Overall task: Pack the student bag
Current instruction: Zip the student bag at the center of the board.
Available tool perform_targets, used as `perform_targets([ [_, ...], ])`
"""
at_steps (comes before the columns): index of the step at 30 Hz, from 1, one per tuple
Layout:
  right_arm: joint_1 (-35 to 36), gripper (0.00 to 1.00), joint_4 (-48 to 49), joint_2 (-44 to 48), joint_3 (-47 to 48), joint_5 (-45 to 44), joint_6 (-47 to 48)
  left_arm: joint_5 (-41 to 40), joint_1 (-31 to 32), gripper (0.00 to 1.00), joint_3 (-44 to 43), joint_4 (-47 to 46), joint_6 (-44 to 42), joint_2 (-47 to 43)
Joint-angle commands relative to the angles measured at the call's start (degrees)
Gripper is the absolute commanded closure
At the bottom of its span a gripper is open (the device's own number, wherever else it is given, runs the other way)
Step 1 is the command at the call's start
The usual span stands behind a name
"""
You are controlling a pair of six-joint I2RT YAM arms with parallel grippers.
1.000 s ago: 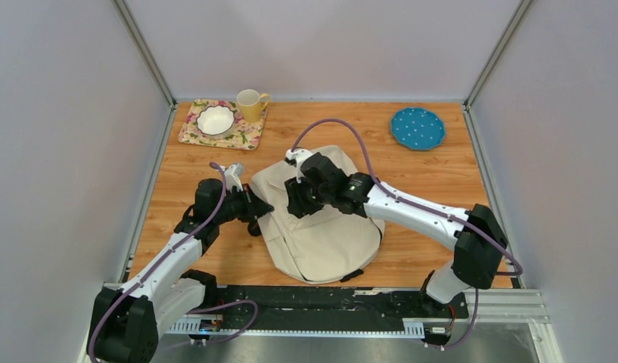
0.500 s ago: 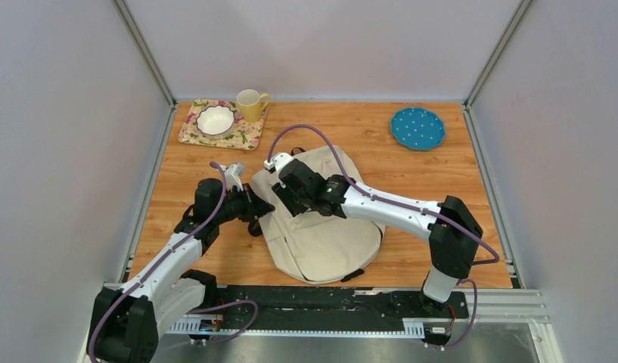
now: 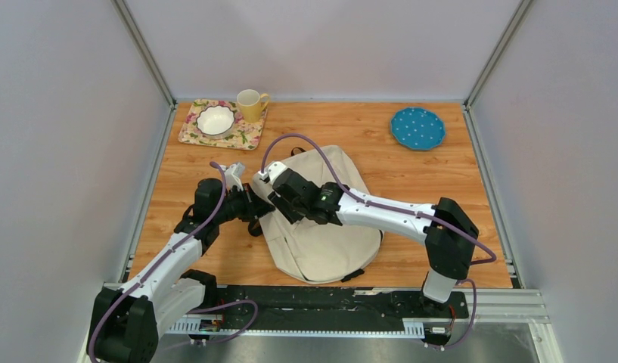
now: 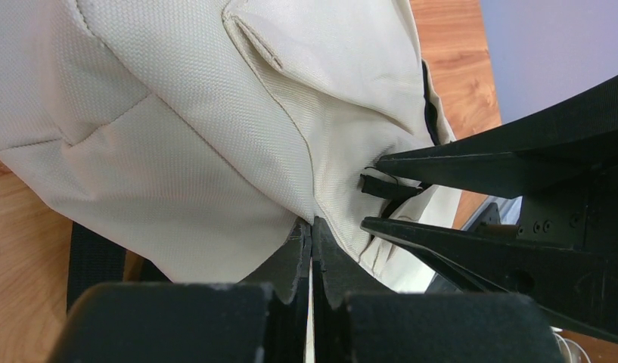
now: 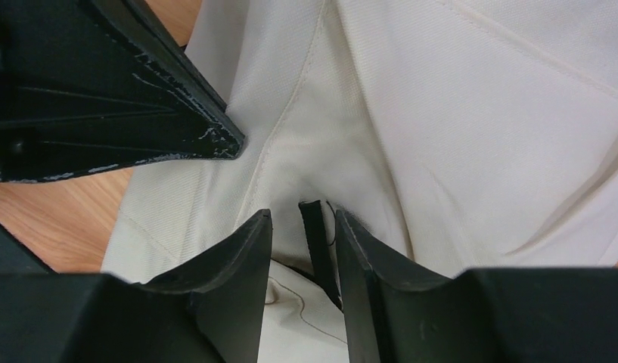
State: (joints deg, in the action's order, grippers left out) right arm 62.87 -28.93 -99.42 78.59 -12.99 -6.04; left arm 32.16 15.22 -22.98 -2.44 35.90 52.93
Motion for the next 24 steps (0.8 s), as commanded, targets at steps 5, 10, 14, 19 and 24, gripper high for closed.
perform_targets([
  [5, 0.23, 0.60, 0.98, -2.27, 0.51, -7.92, -0.64, 4.31, 0.16, 1.00, -1.71, -3.89, 1.10, -1.16],
  [10, 0.23, 0.63, 0.19, -3.86, 1.13, -7.40, -1.16, 4.40, 0.07, 1.00, -1.71, -3.89, 0.93, -1.60],
  [14, 0.23, 0.67, 0.89, -3.68, 0.25, -5.99, -1.69, 4.58, 0.16, 1.00, -1.45, -4.07, 1.01, -1.60],
  [19, 0.23, 0.77, 1.68, -4.20, -0.01, -5.99, -2.13, 5.28, 0.16, 1.00, -1.10, -4.94, 1.72, -1.33],
  [24, 0.15, 0.86, 1.42, -5.17, 1.04, -7.48, -2.92, 5.54, 0.07, 1.00, -0.75, -5.39, 1.89, -1.42],
])
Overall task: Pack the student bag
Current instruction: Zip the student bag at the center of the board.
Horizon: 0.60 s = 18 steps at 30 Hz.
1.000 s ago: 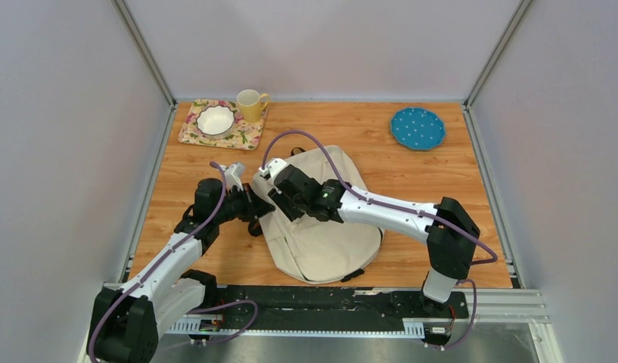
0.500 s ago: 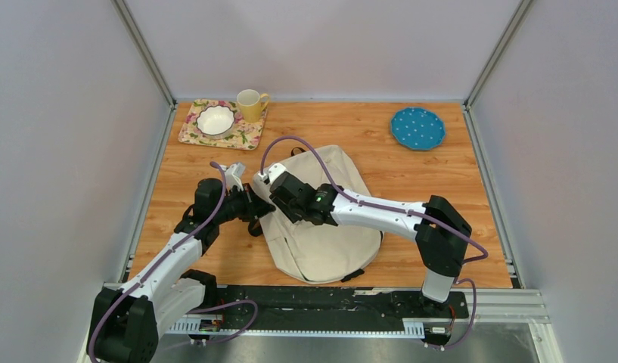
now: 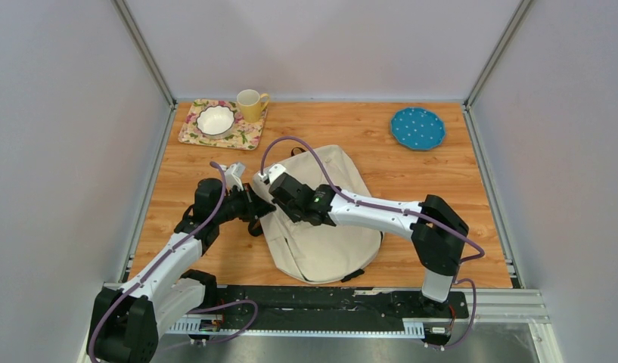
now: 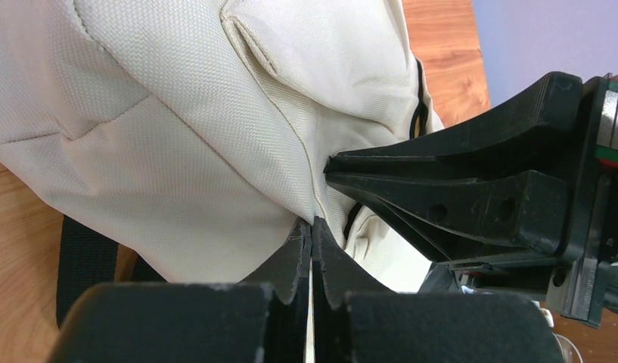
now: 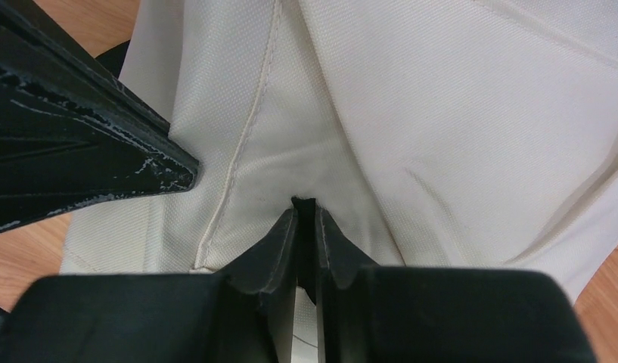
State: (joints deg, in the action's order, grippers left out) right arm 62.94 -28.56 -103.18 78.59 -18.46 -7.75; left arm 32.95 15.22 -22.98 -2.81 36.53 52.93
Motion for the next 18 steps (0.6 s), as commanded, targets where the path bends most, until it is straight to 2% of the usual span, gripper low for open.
perform_targets([
  [1, -0.01, 0.90, 1.13, -1.59, 1.22, -2.28, -1.56, 4.93, 0.16, 1.00, -0.66, -4.84, 1.17, -1.42],
  [4, -0.09, 1.00, 1.05, -1.59, 1.22, -3.16, -2.01, 4.76, 0.07, 1.00, -0.40, -4.75, 1.00, -1.60],
  [8, -0.53, 1.00, 2.79, 1.38, -1.14, -5.53, -3.93, 3.97, 0.16, 1.00, -0.31, -3.35, 0.03, -1.95],
  [11, -1.85, 1.00, 4.90, 4.98, -3.95, -3.00, -5.52, 3.44, 0.16, 1.00, 0.22, -2.03, -0.67, -2.21],
  [12, -2.64, 1.00, 5.44, 5.78, -4.49, -1.86, -6.65, 3.52, 0.16, 0.87, 0.65, -1.76, -0.50, -2.21],
  [14, -2.99, 1.00, 6.14, 7.10, -5.28, 1.65, -7.54, 3.70, 0.16, 0.72, 1.44, -2.81, 0.20, -2.56],
  [15, -3.26, 1.00, 6.32, 7.46, -5.81, 2.54, -8.59, 3.88, 0.16, 0.61, 2.23, -3.25, 1.25, -3.00],
  [18, -3.26, 1.00, 6.67, 8.16, -7.03, 4.57, -10.26, 3.88, 0.16, 0.52, 3.64, -4.40, 4.76, -4.32],
])
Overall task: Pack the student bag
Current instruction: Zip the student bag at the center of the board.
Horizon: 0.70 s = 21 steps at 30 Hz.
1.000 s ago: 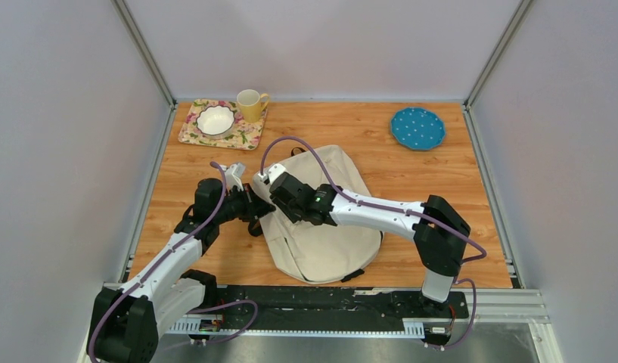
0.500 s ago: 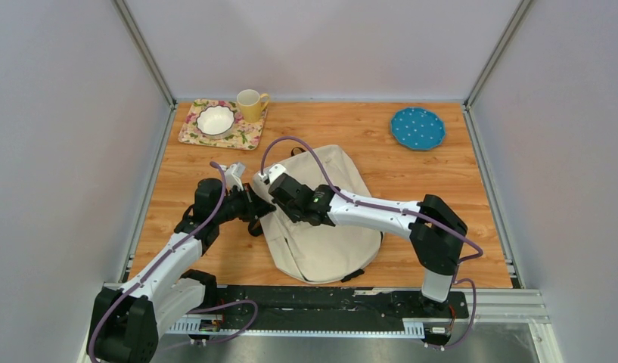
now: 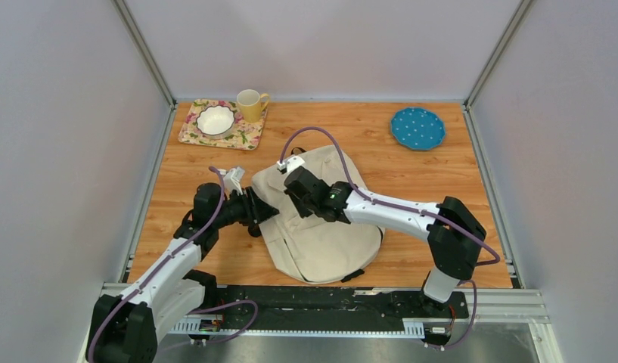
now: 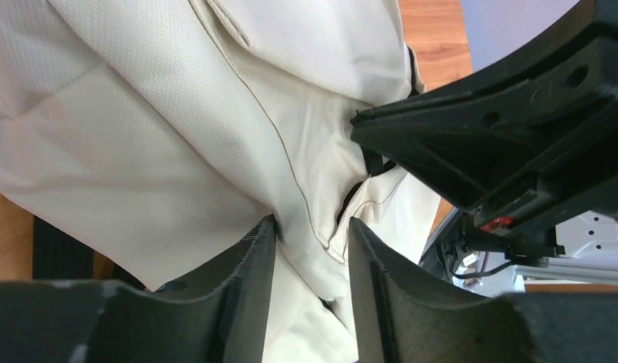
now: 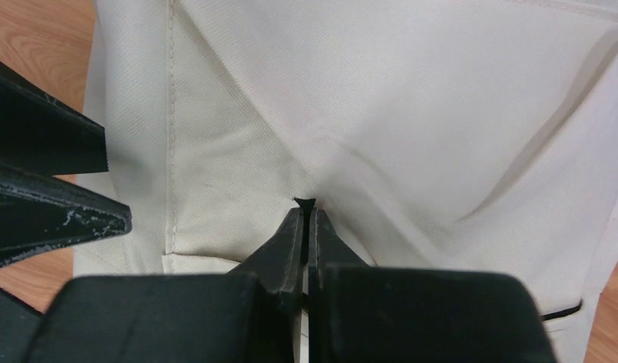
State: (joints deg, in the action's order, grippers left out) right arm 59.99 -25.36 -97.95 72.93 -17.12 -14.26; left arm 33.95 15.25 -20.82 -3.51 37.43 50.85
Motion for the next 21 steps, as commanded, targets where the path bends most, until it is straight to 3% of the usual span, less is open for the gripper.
perform_targets([
  [1, -0.31, 1.00, 4.00, 3.20, -1.90, 3.50, -4.80, 3.13, 0.14, 0.48, 1.66, -3.79, 4.57, -2.68],
  [9, -0.31, 1.00, 9.01, 6.63, -6.65, 5.43, -8.15, 1.12, 1.62, 0.40, 5.52, -5.72, 10.29, -5.67],
  [21, -0.40, 1.00, 10.33, 8.65, -8.50, 7.63, -8.94, -8.81, 8.40, 0.39, 2.80, 0.52, 7.57, -0.76],
])
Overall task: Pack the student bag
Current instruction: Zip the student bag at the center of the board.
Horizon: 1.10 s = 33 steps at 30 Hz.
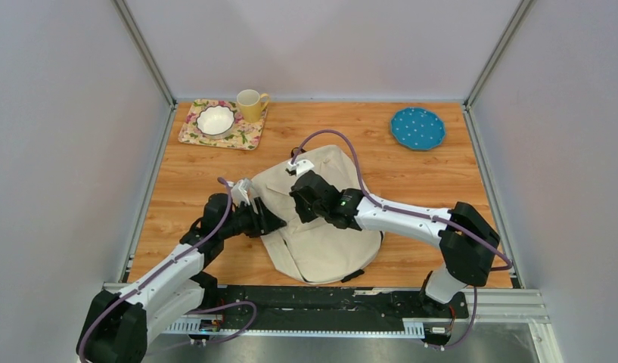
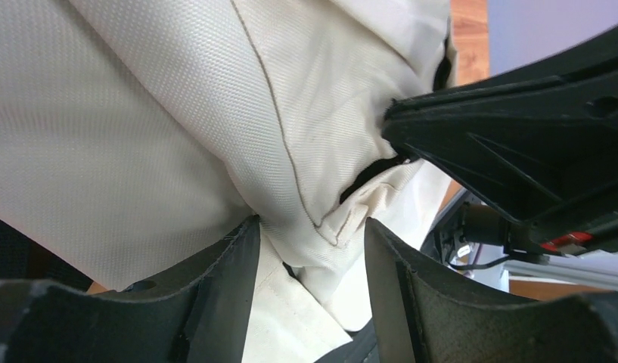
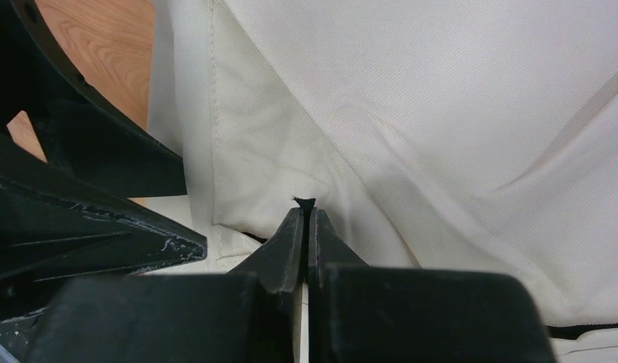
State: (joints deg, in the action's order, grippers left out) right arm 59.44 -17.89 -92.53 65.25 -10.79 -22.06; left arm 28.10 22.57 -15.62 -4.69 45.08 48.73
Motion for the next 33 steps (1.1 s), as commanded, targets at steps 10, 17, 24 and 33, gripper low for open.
perform_targets([
  [10, -0.81, 1.00, 1.19, 7.19, -3.38, -3.71, -2.54, -7.70, 1.25, 1.00, -2.40, 2.22, -3.33, 3.74],
  [17, -5.12, 1.00, 0.75, 13.42, -7.50, -7.50, -5.71, -11.13, 1.16, 1.00, -2.84, 9.07, -7.11, -0.55],
  [24, -8.37, 1.00, 0.75, 15.36, -11.90, -8.46, -7.55, -11.57, 0.55, 1.00, -2.93, 12.51, -9.22, -4.17],
  [33, -13.47, 1.00, 1.19, 18.09, -15.68, -7.93, -8.52, -9.82, -1.38, 1.00, -3.19, 14.44, -10.45, -6.80],
])
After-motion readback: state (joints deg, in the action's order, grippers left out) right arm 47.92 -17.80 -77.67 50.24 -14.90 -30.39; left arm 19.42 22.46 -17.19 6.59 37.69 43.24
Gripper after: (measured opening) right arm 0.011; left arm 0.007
